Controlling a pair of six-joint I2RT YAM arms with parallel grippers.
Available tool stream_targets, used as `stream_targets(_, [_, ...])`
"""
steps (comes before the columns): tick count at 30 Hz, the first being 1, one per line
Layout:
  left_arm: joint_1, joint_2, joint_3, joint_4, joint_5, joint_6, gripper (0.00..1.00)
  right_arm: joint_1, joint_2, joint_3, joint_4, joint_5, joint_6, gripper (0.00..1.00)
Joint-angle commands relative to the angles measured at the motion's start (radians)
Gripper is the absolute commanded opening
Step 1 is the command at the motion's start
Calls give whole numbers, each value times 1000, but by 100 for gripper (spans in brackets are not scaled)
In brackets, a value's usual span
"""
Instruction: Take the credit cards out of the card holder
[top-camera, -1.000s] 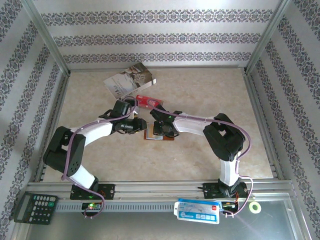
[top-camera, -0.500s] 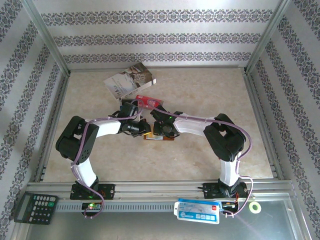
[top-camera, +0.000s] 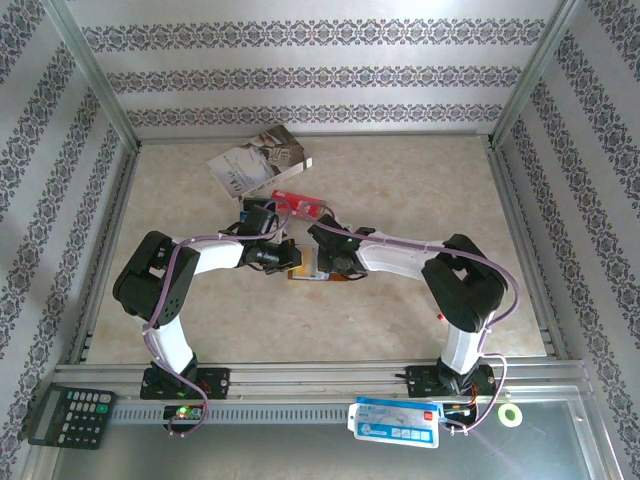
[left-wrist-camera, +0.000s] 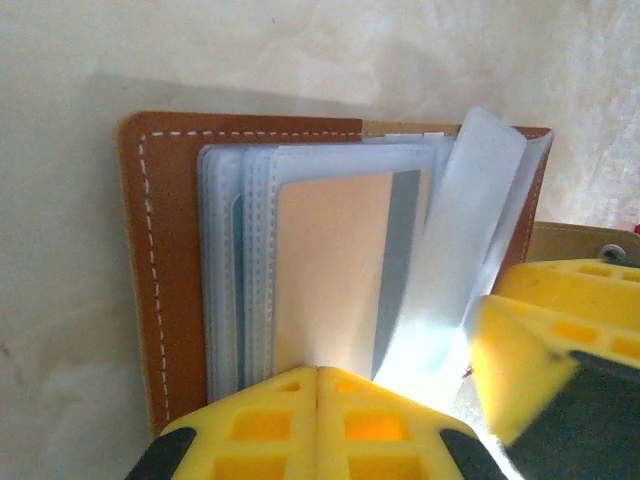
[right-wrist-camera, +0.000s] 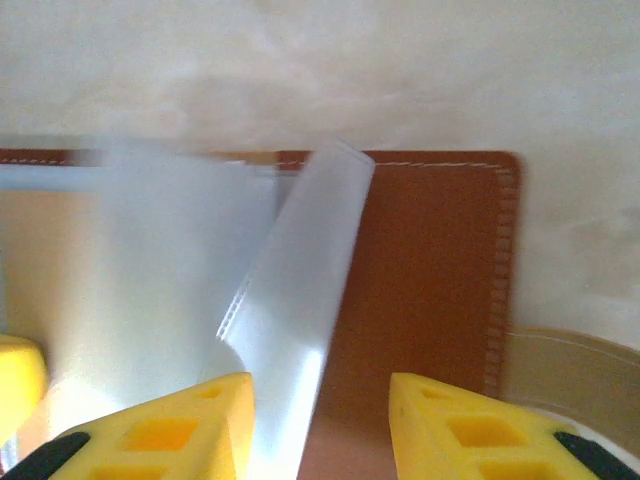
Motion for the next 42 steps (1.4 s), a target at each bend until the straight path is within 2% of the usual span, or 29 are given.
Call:
stream_targets(1, [-15, 35, -9, -93, -71, 32, 0, -5, -74, -21, -56, 117, 5, 41])
stream_targets(6, [-19, 23, 16, -110, -61, 42, 2, -15, -153, -36, -43, 114, 2, 44])
stream_targets(13, [-35, 24, 35, -112, -56, 52, 3, -37, -200, -47, 31, 17, -12, 51])
stream_targets(20, [-35, 33, 9, -90, -78, 38, 3, -46, -40, 50, 46, -193, -61, 50])
stream_targets(30, [-35, 25, -13, -90, -107, 30, 3, -69, 147, 159, -1, -214, -114, 49])
stream_targets(35, [-35, 25, -20, -82, -124, 10, 10, -95, 186, 145, -2, -244, -93, 40])
stream_targets(42, [-36, 4, -25, -79, -116, -11, 23, -119, 139, 82, 22, -224, -95, 30])
